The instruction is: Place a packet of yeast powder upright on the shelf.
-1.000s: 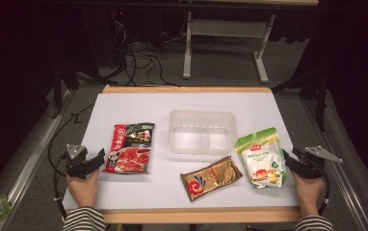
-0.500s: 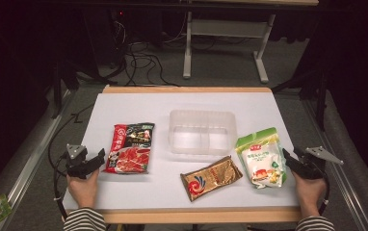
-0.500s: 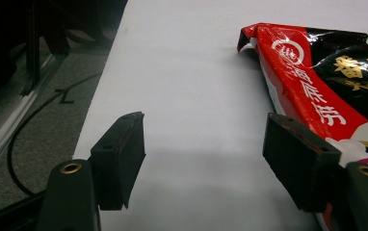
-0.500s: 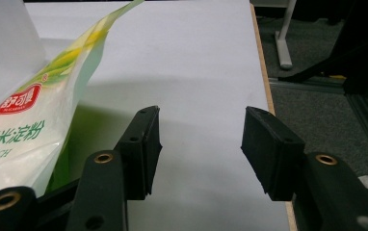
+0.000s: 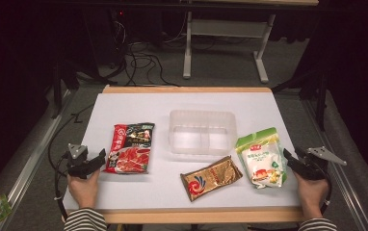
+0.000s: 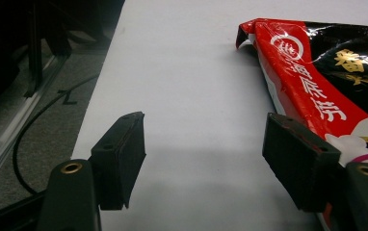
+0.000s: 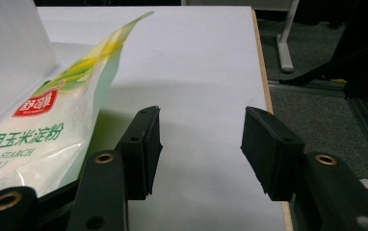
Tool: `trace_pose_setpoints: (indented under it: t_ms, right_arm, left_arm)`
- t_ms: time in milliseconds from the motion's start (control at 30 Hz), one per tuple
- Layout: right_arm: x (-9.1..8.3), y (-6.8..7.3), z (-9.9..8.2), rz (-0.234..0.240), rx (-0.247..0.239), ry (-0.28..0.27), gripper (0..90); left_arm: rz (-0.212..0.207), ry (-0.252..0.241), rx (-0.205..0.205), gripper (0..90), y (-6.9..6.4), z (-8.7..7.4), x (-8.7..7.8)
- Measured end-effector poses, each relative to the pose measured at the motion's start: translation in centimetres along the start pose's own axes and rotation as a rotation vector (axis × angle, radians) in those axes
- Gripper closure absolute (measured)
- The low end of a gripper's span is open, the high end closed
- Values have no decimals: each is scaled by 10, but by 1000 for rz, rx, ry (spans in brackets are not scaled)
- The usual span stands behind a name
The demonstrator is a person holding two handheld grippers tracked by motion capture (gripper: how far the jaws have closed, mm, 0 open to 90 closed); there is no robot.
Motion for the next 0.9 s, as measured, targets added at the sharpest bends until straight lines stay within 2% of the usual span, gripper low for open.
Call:
trace_pose_setpoints:
  t_ms: [533,833,900]
  right_arm:
    - [-25,2,5,2,17,-34,480]
    - [-36,16,13,56,2,-24,477]
    - [-37,20,14,80,17,-18,477]
  left_arm:
    - [3,6,-2,323,0,0,1]
    - [3,11,-1,324,1,-1,1]
    - [3,13,-7,324,1,0,1]
Point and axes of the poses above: each handheld gripper's, and its own axes: x roughly forward along the jaws, z roughly out of its top, y roughly to its left, the point moved 8 cm from there along x, roughly forward along the jaws, and after that the axes turned 13 degrees about z, right-handed, at the moved point
